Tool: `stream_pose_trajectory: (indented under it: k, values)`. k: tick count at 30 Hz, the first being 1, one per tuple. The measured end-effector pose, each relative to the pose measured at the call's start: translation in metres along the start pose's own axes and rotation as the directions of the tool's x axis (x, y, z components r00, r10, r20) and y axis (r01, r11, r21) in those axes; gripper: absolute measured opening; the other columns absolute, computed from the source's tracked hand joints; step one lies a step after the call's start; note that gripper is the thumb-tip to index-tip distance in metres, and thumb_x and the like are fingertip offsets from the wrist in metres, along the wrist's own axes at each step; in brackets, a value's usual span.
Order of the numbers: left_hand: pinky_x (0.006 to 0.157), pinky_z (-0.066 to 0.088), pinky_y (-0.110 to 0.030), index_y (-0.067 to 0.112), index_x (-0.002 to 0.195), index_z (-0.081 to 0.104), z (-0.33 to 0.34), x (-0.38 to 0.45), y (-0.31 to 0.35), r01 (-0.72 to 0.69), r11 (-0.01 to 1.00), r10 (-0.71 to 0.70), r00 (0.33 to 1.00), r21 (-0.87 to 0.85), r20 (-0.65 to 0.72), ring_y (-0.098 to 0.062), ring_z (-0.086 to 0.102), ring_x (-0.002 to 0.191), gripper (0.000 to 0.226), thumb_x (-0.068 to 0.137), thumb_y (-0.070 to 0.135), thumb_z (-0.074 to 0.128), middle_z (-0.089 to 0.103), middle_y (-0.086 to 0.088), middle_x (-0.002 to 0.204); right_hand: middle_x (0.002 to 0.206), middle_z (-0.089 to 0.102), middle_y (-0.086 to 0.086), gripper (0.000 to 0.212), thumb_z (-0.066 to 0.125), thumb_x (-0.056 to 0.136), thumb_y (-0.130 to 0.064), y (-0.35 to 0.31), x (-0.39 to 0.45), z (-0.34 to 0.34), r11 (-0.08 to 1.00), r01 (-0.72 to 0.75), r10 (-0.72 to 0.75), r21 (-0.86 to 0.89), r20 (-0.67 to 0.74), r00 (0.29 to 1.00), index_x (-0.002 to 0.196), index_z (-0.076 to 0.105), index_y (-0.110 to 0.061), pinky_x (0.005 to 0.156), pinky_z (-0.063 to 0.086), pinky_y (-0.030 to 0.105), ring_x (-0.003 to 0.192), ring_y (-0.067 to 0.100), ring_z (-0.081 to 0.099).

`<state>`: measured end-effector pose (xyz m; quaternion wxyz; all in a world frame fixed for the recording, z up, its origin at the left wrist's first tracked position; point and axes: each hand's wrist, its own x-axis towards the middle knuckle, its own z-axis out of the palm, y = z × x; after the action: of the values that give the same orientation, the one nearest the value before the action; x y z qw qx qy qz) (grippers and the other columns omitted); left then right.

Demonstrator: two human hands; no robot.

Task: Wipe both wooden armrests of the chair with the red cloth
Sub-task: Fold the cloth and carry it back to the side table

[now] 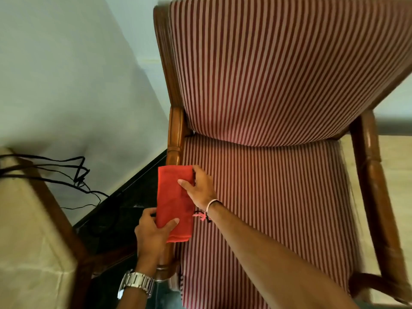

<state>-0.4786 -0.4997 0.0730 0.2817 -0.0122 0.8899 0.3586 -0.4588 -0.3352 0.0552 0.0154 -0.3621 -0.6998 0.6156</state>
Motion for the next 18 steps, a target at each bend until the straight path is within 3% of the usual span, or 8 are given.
stream_pose_trajectory:
  k: [4,6,7,9,15,18]
  values:
    - [0.061,0.051,-0.015,0.01,0.123,0.055,0.022,-0.031,0.023,0.004,0.999,0.002,0.995,-0.054,0.101,-0.007,0.064,0.08,0.063,0.071,0.018,0.089,0.064,-0.002,0.107,0.094,0.064,0.002,0.021,0.067,0.096,-0.022,0.013,-0.024,-0.052,0.999,0.033,-0.032,0.011,-0.061,0.998,0.111,0.057,-0.011,0.074,0.054,0.022,0.085,0.014,0.063]
    - [0.072,0.061,-0.031,0.009,0.121,0.056,0.047,-0.055,0.042,0.023,0.994,-0.004,0.985,-0.11,0.171,-0.015,0.069,0.085,0.06,0.071,0.015,0.089,0.067,-0.006,0.108,0.088,0.062,-0.001,0.016,0.068,0.096,-0.02,0.021,-0.038,-0.091,0.999,0.048,-0.047,0.005,-0.092,0.995,0.105,0.058,-0.011,0.069,0.049,0.016,0.079,0.01,0.06]
    - [0.08,0.063,-0.042,0.007,0.121,0.056,0.06,-0.067,0.052,0.034,0.99,-0.007,0.98,-0.133,0.198,-0.023,0.071,0.09,0.06,0.071,0.012,0.089,0.068,-0.009,0.108,0.086,0.062,-0.003,0.014,0.068,0.096,-0.02,0.026,-0.044,-0.11,0.999,0.045,-0.044,0.006,-0.101,0.994,0.102,0.058,-0.012,0.069,0.05,0.018,0.077,0.008,0.06]
    - [0.087,0.061,-0.05,0.006,0.116,0.059,0.089,-0.092,0.072,0.034,0.987,0.003,0.974,-0.156,0.229,-0.029,0.072,0.091,0.054,0.071,0.008,0.088,0.071,-0.013,0.105,0.082,0.062,-0.007,0.013,0.069,0.094,-0.019,0.034,-0.055,-0.152,0.999,0.045,-0.043,0.01,-0.125,0.991,0.097,0.057,-0.018,0.067,0.049,0.015,0.072,-0.001,0.06]
    - [0.077,0.062,-0.039,0.012,0.104,0.055,0.189,-0.16,0.132,0.052,0.972,0.022,0.951,-0.229,0.309,-0.025,0.071,0.083,0.044,0.074,0.002,0.085,0.07,-0.007,0.094,0.081,0.063,-0.007,0.021,0.071,0.092,-0.006,0.063,-0.089,-0.287,0.994,0.08,-0.064,0.078,-0.187,0.98,0.092,0.057,-0.021,0.064,0.049,0.009,0.065,-0.012,0.06]
    - [0.08,0.062,-0.042,0.009,0.107,0.056,0.261,-0.207,0.168,0.042,0.978,0.031,0.941,-0.206,0.338,-0.028,0.072,0.087,0.044,0.074,0.002,0.085,0.071,-0.008,0.094,0.093,0.068,0.001,0.017,0.071,0.092,-0.007,0.093,-0.112,-0.371,0.982,0.081,-0.04,0.17,-0.234,0.971,0.1,0.059,-0.017,0.078,0.057,0.024,0.083,0.004,0.066]
